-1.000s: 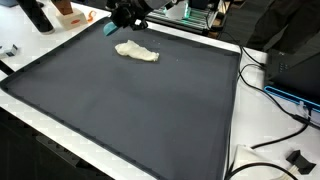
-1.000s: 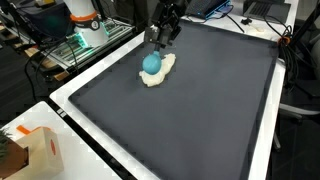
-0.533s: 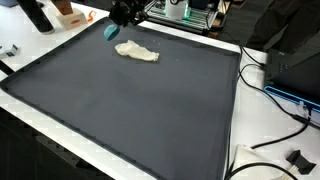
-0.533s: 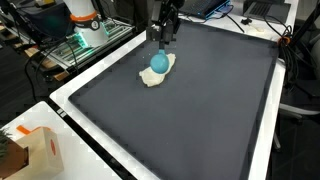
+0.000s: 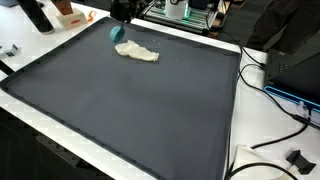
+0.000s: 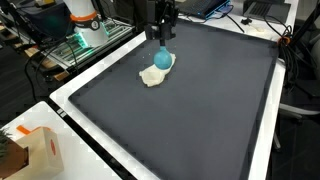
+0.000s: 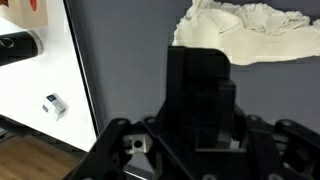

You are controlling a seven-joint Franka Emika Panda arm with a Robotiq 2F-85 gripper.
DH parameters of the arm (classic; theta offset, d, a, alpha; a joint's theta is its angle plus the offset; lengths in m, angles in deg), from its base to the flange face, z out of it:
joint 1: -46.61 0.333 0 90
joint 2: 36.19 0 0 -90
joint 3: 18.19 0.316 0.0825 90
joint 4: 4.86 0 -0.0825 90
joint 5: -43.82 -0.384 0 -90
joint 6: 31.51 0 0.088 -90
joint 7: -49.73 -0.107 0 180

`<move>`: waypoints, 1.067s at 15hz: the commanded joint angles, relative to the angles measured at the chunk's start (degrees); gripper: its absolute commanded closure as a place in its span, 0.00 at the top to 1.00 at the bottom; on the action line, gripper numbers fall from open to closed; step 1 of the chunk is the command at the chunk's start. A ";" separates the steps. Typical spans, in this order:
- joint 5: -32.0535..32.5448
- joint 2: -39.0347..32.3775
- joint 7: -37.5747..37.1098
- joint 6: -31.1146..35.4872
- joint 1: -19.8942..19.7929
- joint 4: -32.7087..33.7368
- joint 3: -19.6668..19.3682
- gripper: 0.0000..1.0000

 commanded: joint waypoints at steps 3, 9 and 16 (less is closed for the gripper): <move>-12.81 5.81 12.86 6.48 -1.82 -5.08 -1.69 0.27; -21.73 6.00 22.97 6.88 -2.84 -4.41 -1.87 0.52; -23.73 7.37 25.68 7.28 -2.95 -5.51 -2.27 0.52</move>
